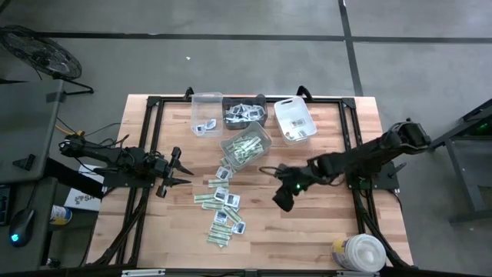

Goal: Pick & Place First Aid Supplies
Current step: Put the alcohol pad into the transparent bin

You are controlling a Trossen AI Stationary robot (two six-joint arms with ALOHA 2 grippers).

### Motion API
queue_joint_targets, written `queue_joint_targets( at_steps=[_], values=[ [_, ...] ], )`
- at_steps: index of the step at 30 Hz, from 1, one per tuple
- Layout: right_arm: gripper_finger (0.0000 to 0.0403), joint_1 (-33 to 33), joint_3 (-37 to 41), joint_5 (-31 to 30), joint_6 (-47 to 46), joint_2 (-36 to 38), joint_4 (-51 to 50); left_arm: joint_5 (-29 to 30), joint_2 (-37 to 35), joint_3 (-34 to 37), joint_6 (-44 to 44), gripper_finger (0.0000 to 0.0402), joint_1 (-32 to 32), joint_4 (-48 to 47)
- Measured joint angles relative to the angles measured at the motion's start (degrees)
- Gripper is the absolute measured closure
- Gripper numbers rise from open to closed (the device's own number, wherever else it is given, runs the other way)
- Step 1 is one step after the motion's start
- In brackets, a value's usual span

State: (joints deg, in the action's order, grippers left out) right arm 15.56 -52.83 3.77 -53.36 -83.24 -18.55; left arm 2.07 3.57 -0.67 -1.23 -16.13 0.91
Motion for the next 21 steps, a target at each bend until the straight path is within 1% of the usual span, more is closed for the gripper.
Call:
queue_joint_targets(
  at_steps=[4,8,16,21],
  values=[
    [0.0238,4.7,1.9,-4.4,-9.8,-0.4,-0.1,0.0,0.0,0.0,0.0,0.0273,0.0,0.0],
    [0.0238,8.4,2.0,-6.1,-19.6,-3.4,1.8,0.0,0.0,0.0,0.0,0.0273,0.0,0.0],
    [0.0238,12.8,1.0,-9.1,-35.0,-14.9,17.0,0.0,0.0,0.0,0.0,0.0273,0.0,0.0],
    [0.0238,13.8,-3.2,-11.2,-38.8,-21.6,20.4,0.0,0.0,0.0,0.0,0.0273,0.0,0.0]
  ],
)
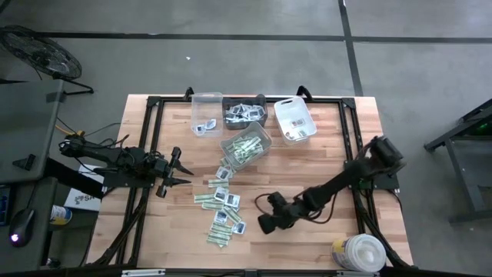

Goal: Pick & Place First Aid Supplies
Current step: Put the alcohol pad into the transparent bin

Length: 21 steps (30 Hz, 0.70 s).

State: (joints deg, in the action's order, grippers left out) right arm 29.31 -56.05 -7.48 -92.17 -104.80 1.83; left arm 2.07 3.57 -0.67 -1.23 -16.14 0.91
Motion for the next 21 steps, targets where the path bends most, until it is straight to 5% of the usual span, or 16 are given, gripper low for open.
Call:
queue_joint_targets(
  at_steps=[21],
  values=[
    [0.0238,0.0,-17.5,-3.2,-8.4,-16.4,0.1,0.0,0.0,0.0,0.0,0.0273,0.0,0.0]
  ],
)
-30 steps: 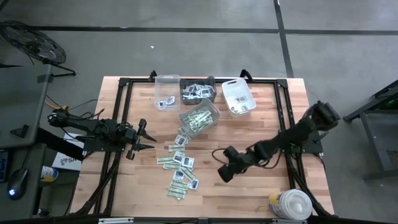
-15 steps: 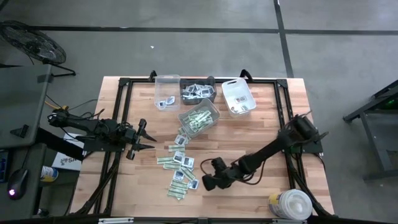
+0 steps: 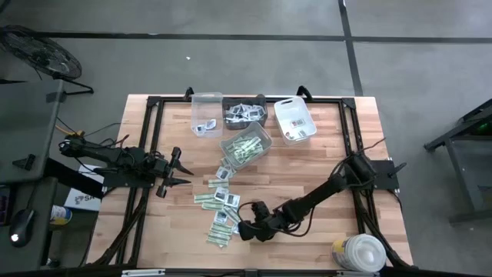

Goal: Pick & Place First Aid Supplies
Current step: Put the alcohol pad into the transparent bin

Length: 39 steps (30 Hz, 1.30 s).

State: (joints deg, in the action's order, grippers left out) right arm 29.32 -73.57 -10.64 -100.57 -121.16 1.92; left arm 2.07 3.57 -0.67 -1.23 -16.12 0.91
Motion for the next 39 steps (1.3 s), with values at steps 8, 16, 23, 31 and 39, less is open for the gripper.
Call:
queue_joint_targets(
  at_steps=[8,16,23,31,39],
  values=[
    [0.0238,0.0,-0.8,-0.8,-2.6,-1.5,0.4,0.0,0.0,0.0,0.0,0.0273,0.0,0.0],
    [0.0238,-0.1,-0.8,-1.4,-5.1,-2.3,0.2,0.0,0.0,0.0,0.0,0.0273,0.0,0.0],
    [0.0238,-0.9,-0.8,-1.9,-6.1,-2.4,-0.5,0.0,0.0,0.0,0.0,0.0273,0.0,0.0],
    [0.0238,-2.3,-0.8,-1.7,-6.2,-2.5,-0.4,0.0,0.0,0.0,0.0,0.0273,0.0,0.0],
    [0.0238,-3.2,-0.7,-1.8,-6.1,-2.6,-0.4,0.0,0.0,0.0,0.0,0.0273,0.0,0.0]
  ],
)
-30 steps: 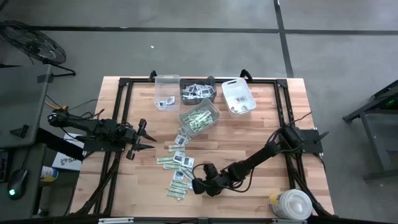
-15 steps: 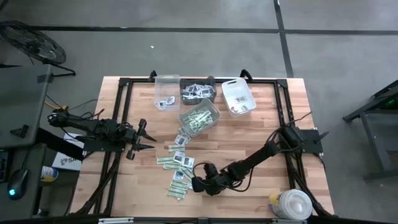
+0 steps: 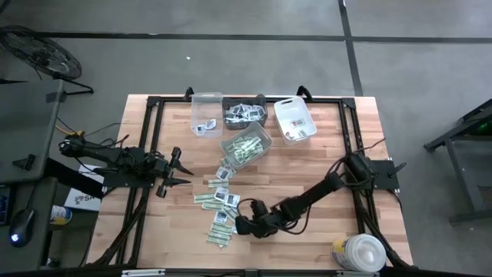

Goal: Pick & Place First Aid Supplies
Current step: Put the alcohol pad into the transparent bin

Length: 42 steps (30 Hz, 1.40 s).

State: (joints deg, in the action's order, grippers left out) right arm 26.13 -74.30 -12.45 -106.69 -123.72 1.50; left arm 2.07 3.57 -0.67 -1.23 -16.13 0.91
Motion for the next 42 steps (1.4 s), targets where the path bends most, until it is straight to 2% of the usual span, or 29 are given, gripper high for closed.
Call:
queue_joint_targets(
  at_steps=[14,31,42],
  values=[
    [0.0242,-1.0,0.1,-0.8,0.5,0.0,-0.3,0.0,0.0,0.0,0.0,0.0273,0.0,0.0],
    [0.0395,-1.1,0.1,-0.5,3.2,-0.1,-2.4,0.0,0.0,0.0,0.0,0.0273,0.0,0.0],
    [0.0402,-0.5,0.1,3.2,9.6,0.0,-1.5,0.0,0.0,0.0,0.0,0.0273,0.0,0.0]
  ],
)
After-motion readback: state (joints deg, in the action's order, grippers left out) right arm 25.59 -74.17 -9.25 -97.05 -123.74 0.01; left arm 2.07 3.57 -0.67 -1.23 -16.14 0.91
